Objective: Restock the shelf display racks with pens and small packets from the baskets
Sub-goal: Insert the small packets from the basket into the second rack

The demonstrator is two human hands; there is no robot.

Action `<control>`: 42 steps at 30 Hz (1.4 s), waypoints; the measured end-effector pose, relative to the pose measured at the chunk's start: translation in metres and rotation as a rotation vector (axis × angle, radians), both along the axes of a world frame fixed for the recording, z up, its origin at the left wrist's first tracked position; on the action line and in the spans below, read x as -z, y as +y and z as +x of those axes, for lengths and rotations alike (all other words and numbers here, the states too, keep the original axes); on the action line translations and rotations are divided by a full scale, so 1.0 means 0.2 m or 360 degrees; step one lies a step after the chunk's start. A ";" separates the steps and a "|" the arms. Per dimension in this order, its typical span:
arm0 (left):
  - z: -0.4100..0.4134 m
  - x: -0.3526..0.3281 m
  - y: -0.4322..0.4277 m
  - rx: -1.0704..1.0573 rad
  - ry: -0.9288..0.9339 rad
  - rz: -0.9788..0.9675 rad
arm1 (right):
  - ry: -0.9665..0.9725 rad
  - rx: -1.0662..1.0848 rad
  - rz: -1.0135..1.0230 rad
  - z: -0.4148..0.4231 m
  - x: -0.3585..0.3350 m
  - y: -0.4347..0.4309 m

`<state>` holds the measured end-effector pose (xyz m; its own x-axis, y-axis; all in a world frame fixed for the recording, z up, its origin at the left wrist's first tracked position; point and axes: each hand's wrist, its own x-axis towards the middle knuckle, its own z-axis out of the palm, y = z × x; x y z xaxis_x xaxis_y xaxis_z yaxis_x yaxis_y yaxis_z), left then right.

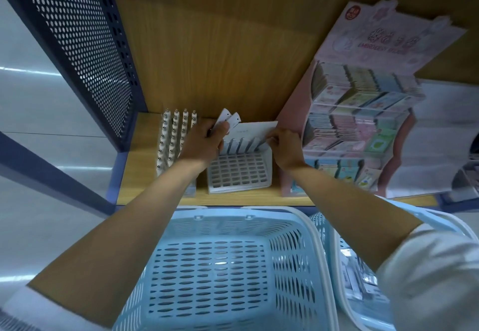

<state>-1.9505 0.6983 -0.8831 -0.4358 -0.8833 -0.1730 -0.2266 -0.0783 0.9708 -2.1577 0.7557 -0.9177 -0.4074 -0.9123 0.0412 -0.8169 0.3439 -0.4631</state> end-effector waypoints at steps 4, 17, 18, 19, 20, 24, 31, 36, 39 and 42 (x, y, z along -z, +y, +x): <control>-0.01 -0.01 0.01 0.0031 -0.0003 -0.0007 | 0.0072 -0.0150 -0.0095 0.01 0.01 0.04; 0.00 -0.04 0.03 0.0089 0.0093 0.0035 | 0.0073 -0.0197 -0.0162 0.01 0.00 0.03; 0.01 -0.04 0.02 0.0097 0.0101 0.0034 | 0.0080 -0.0181 -0.0175 0.01 0.01 0.03; 0.01 -0.04 0.02 0.0096 0.0113 0.0044 | 0.0084 -0.0170 -0.0184 0.01 0.00 0.03; 0.01 -0.04 0.02 0.0089 0.0127 0.0060 | 0.0086 -0.0170 -0.0183 0.01 0.00 0.02; 0.02 -0.04 0.02 0.0083 0.0149 0.0075 | 0.0072 -0.0237 -0.0163 0.01 -0.03 0.01; 0.02 -0.03 0.02 0.0077 0.0141 0.0071 | 0.0071 -0.0198 -0.0219 0.02 -0.03 0.02; 0.02 -0.03 0.02 0.0087 0.0122 0.0067 | 0.0092 -0.0163 -0.0297 0.04 0.00 0.04; 0.02 -0.03 0.02 0.0085 0.0126 0.0066 | 0.0077 -0.0126 -0.0318 0.04 0.02 0.06; 0.02 -0.03 0.02 0.0083 0.0127 0.0052 | 0.0072 -0.0139 -0.0286 0.03 0.01 0.05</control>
